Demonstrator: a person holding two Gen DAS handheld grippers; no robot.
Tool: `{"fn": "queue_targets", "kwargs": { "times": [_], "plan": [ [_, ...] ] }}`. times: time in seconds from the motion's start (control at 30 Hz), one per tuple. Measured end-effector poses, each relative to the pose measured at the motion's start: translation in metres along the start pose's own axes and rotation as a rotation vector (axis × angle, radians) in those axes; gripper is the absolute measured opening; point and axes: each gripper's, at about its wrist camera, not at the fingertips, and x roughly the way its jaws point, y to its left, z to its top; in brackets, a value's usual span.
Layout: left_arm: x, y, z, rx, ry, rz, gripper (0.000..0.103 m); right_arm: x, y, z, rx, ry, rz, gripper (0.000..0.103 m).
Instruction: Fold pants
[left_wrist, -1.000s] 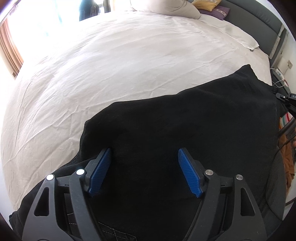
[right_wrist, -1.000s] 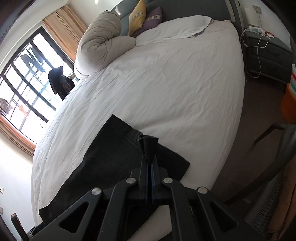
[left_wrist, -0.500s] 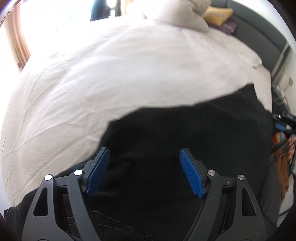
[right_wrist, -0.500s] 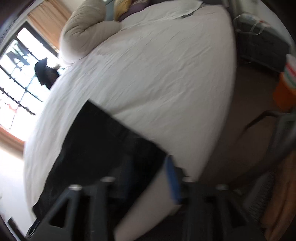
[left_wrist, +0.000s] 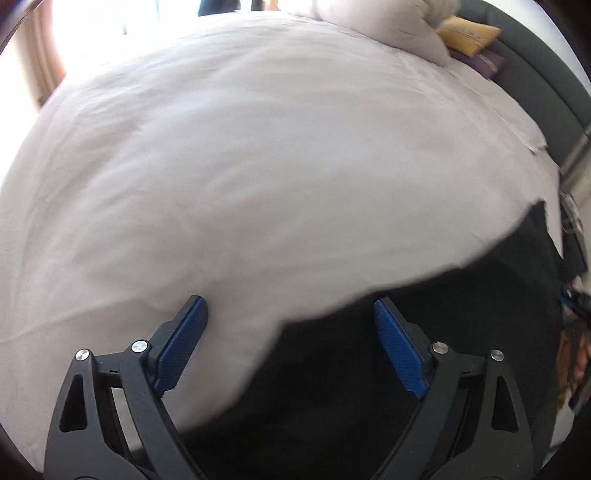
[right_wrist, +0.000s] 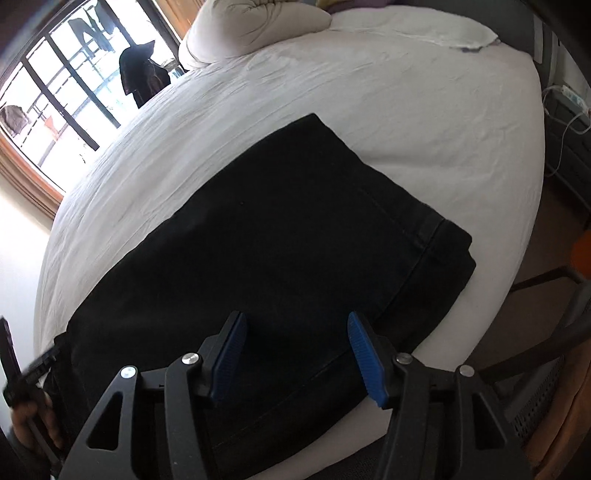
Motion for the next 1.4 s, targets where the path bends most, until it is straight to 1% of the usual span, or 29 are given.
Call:
{"fn": "queue_targets", "kwargs": {
  "times": [0.03,0.07,0.1,0.13,0.2,0.23,0.27,0.33,0.37,0.4,0.43,0.47,0.53,0.57,0.63,0.67,0.7,0.73,0.77,0.8,0.83,0.87,0.93,1.03,1.1,1.2,1.27,1.37,1.4],
  "plan": [
    [-0.004,0.008,0.006,-0.028,-0.011,0.037,0.09,-0.001,0.001,0.0,-0.009,0.008,-0.007,0.061],
    [-0.01,0.011,0.008,-0.043,-0.023,0.044,0.089,-0.003,0.0,0.001,-0.013,0.018,-0.019,0.061],
    [-0.02,0.012,0.009,-0.055,-0.052,0.024,0.089,-0.007,0.0,0.003,-0.01,0.019,-0.026,0.061],
    [-0.031,0.01,0.007,-0.057,-0.087,-0.018,0.089,-0.014,0.002,0.003,-0.01,0.006,-0.004,0.061],
    [-0.045,-0.007,-0.002,-0.005,-0.125,-0.077,0.09,-0.026,0.011,0.003,-0.047,-0.028,0.073,0.061],
    [-0.042,-0.023,-0.009,0.064,-0.119,-0.064,0.09,-0.026,0.016,0.003,-0.068,-0.03,0.094,0.061],
    [-0.034,-0.034,-0.015,0.107,-0.114,-0.025,0.09,-0.022,0.017,-0.001,-0.094,-0.025,0.12,0.061],
    [-0.017,-0.033,-0.025,0.108,-0.073,-0.003,0.09,-0.008,0.018,-0.005,-0.099,0.015,0.121,0.061],
    [-0.007,-0.023,-0.03,0.063,-0.047,-0.023,0.09,0.004,0.014,-0.006,-0.079,0.049,0.101,0.061],
    [-0.007,-0.013,-0.033,0.025,-0.062,-0.046,0.09,0.007,0.009,-0.007,-0.066,0.048,0.113,0.061],
    [-0.014,-0.004,-0.034,-0.015,-0.072,-0.047,0.09,0.005,0.006,-0.007,-0.059,0.033,0.125,0.061],
    [-0.029,0.006,-0.036,-0.049,-0.08,-0.029,0.09,0.002,0.004,-0.006,-0.062,0.033,0.102,0.061],
    [-0.057,0.016,-0.041,-0.045,-0.149,-0.008,0.09,-0.009,0.001,-0.003,-0.071,0.024,0.048,0.061],
    [-0.079,0.026,-0.051,-0.044,-0.192,0.028,0.09,-0.017,0.0,-0.001,-0.053,0.007,0.063,0.061],
    [-0.103,0.043,-0.069,-0.078,-0.229,0.034,0.09,-0.03,-0.002,0.0,-0.032,-0.026,0.144,0.063],
    [-0.114,0.055,-0.085,-0.11,-0.237,0.048,0.09,-0.03,-0.003,-0.002,-0.034,-0.022,0.157,0.066],
    [-0.117,0.054,-0.095,-0.134,-0.231,0.067,0.09,-0.029,-0.008,-0.003,-0.04,-0.004,0.153,0.072],
    [-0.119,0.066,-0.113,-0.16,-0.221,0.078,0.09,-0.023,-0.01,-0.005,-0.045,0.027,0.133,0.075],
    [-0.117,0.08,-0.126,-0.175,-0.199,0.091,0.09,-0.012,-0.013,-0.009,-0.046,0.071,0.108,0.075],
    [-0.115,0.088,-0.148,-0.187,-0.187,0.105,0.09,-0.007,-0.015,-0.013,-0.047,0.079,0.098,0.075],
    [-0.107,0.101,-0.158,-0.201,-0.192,0.086,0.09,-0.008,-0.015,-0.015,-0.056,0.063,0.095,0.075],
    [-0.103,0.112,-0.161,-0.204,-0.213,0.057,0.09,-0.01,-0.014,-0.016,-0.065,0.056,0.083,0.075],
    [-0.102,0.119,-0.159,-0.193,-0.253,0.046,0.09,-0.021,-0.012,-0.014,-0.053,0.051,0.082,0.075],
    [-0.096,0.122,-0.153,-0.134,-0.241,0.066,0.09,-0.042,-0.009,-0.01,-0.05,-0.004,0.186,0.075],
    [-0.091,0.115,-0.149,-0.122,-0.232,0.059,0.09,-0.041,-0.011,-0.008,-0.049,-0.002,0.171,0.075],
    [-0.08,0.11,-0.139,-0.116,-0.232,0.056,0.09,-0.01,-0.04,-0.012,0.084,0.103,0.139,0.073],
    [-0.089,0.101,-0.141,-0.112,-0.231,0.061,0.09,-0.01,-0.066,-0.015,0.158,0.089,0.11,0.067],
    [-0.102,0.097,-0.142,-0.098,-0.229,0.1,0.09,-0.031,-0.09,-0.013,0.234,0.043,0.094,0.067],
    [-0.106,0.093,-0.141,-0.094,-0.23,0.115,0.09,-0.039,-0.095,-0.01,0.244,0.016,0.114,0.067]
  ]
}}
